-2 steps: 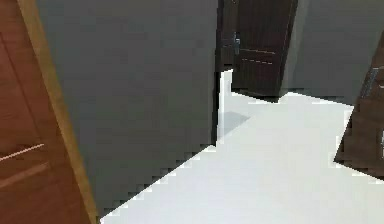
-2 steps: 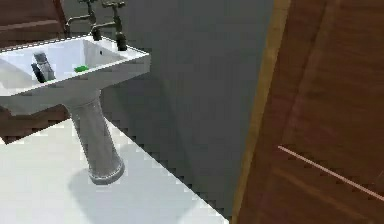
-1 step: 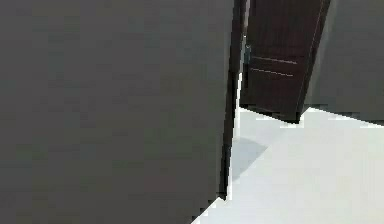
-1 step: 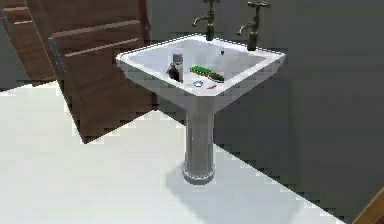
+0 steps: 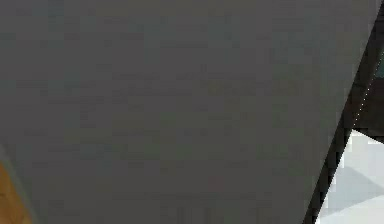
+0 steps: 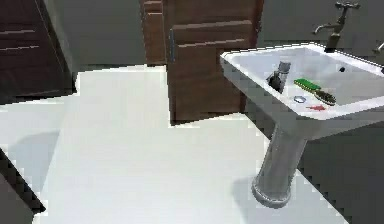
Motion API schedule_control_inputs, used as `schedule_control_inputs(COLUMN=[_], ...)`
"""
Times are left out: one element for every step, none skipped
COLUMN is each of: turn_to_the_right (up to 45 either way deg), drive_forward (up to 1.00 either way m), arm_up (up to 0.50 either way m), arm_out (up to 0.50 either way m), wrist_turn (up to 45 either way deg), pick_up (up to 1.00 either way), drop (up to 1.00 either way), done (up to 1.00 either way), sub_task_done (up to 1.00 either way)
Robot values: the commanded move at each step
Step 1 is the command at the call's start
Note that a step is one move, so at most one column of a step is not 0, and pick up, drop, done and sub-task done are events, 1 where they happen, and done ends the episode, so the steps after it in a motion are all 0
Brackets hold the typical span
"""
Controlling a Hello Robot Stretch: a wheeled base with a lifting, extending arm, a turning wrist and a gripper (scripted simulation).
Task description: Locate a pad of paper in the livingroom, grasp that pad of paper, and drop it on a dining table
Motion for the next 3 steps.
schedule_control_inputs(turn_to_the_right=[0.0, 45.0, 24.0], drive_forward=[0.05, 0.0, 0.0], arm_up=[0.0, 0.0, 0.0], arm_out=[0.0, 0.0, 0.0], wrist_turn=[0.0, 0.0, 0.0], pick_up=[0.0, 0.0, 0.0], drop=[0.0, 0.0, 0.0], done=[0.0, 0.0, 0.0], sub_task_done=[0.0, 0.0, 0.0])
